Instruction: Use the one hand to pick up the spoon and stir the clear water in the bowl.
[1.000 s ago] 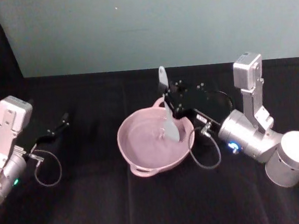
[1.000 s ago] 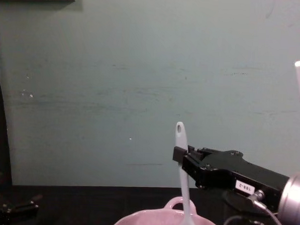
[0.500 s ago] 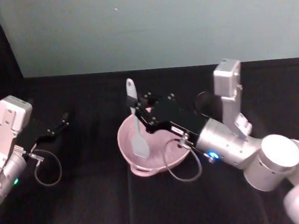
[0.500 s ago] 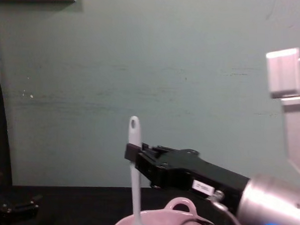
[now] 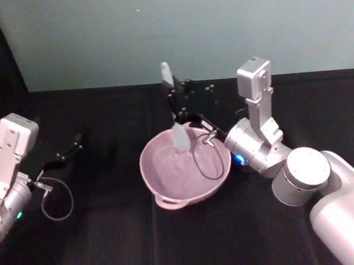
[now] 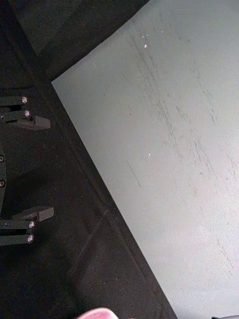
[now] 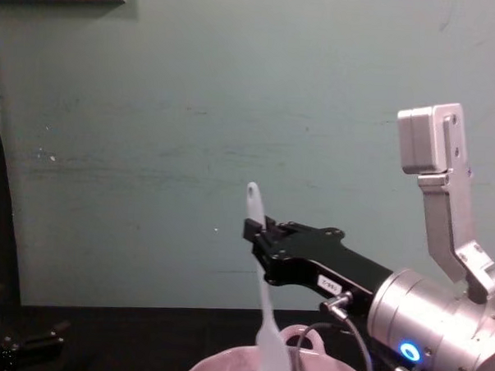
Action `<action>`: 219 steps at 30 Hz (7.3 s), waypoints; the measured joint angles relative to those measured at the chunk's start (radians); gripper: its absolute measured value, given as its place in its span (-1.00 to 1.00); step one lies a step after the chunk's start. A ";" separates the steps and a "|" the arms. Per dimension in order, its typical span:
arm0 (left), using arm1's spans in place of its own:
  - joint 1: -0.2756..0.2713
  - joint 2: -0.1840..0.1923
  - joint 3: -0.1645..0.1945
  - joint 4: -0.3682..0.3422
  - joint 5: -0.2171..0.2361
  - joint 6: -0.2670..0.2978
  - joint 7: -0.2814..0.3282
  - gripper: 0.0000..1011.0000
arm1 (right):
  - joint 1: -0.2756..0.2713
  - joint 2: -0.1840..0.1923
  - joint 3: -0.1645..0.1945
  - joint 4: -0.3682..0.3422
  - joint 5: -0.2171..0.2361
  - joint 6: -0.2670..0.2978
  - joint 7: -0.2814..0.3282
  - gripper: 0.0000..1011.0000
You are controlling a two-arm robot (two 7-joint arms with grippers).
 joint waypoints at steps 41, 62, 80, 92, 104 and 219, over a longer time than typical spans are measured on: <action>0.000 0.000 0.000 0.000 0.000 0.000 0.000 1.00 | -0.078 0.009 -0.021 -0.118 0.018 0.055 0.041 -0.77; 0.000 0.000 0.000 0.000 0.000 0.000 0.000 1.00 | -0.100 0.049 0.066 -0.141 -0.081 0.064 -0.039 -0.77; 0.000 0.000 0.000 0.000 0.000 0.000 0.000 1.00 | -0.187 0.085 0.030 -0.317 0.049 0.203 0.081 -0.77; 0.000 0.000 0.000 0.000 0.000 0.000 0.000 1.00 | -0.075 -0.007 -0.005 -0.124 0.006 0.108 0.033 -0.77; 0.000 0.000 0.000 0.000 0.000 0.000 0.000 1.00 | -0.012 -0.018 0.045 -0.026 -0.093 0.011 -0.046 -0.77; 0.000 0.000 0.000 0.000 0.000 0.000 0.000 1.00 | -0.122 0.217 0.185 -0.165 0.519 0.381 0.000 -0.77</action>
